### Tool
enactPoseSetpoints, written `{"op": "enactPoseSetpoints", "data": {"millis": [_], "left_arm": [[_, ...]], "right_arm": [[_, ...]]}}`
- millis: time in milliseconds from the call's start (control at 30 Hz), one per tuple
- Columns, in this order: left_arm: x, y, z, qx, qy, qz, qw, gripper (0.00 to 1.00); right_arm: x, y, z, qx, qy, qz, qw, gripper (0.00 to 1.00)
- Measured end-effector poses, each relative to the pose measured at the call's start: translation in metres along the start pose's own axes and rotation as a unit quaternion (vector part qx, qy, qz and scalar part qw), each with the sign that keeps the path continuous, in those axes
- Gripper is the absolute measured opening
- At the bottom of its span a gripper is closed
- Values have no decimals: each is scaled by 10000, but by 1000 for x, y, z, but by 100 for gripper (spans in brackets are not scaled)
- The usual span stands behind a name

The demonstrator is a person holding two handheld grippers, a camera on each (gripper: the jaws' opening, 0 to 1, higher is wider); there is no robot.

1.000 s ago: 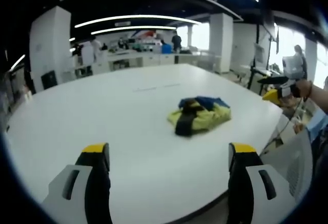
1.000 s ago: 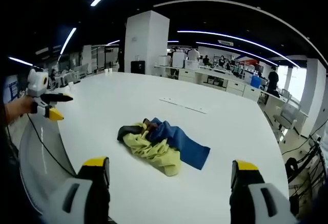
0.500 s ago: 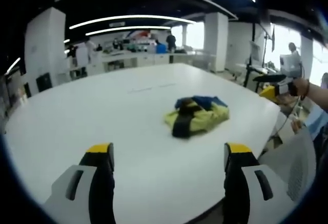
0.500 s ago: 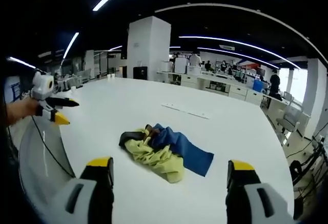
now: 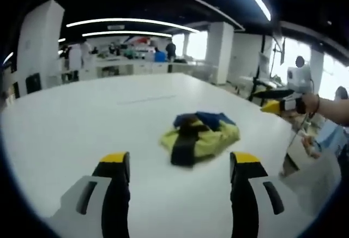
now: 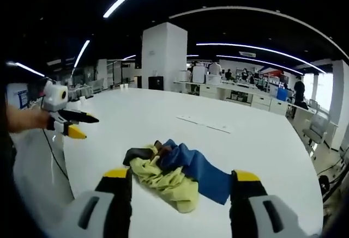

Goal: Fold the garment on the visible template until the final outline fits inside the template.

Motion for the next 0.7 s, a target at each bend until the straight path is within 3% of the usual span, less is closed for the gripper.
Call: {"op": "enactPoseSetpoints", "data": {"millis": [267,500,600,700], "left_arm": [[5,1,21,11,-169,188,9997,59],[-1,-1,43,217,-340,3,9992,49],[2,0,52,136,-397,-68,9991,47],[4,-3,61,322,-416,61,9986,46]], "right_arm": [[0,-5,25,-34,174,-372,9991,62],[-1,-7,46,27,355,-540,9979,50],[1,-8,56,77,469,-594,9971,48],[3,-9,62,127,552,-616,9965,43]]}}
Point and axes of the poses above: the point that each gripper's makers call its tool centre point, and the gripper's own axes: z roughly forward along the fingers, x roughly to its left, y roughly out of its top, the point moved 7 cm from there along -z, roughly backward along the fingers, and after that the axes turned 8 degrees about -z, right-handed, at the moved point
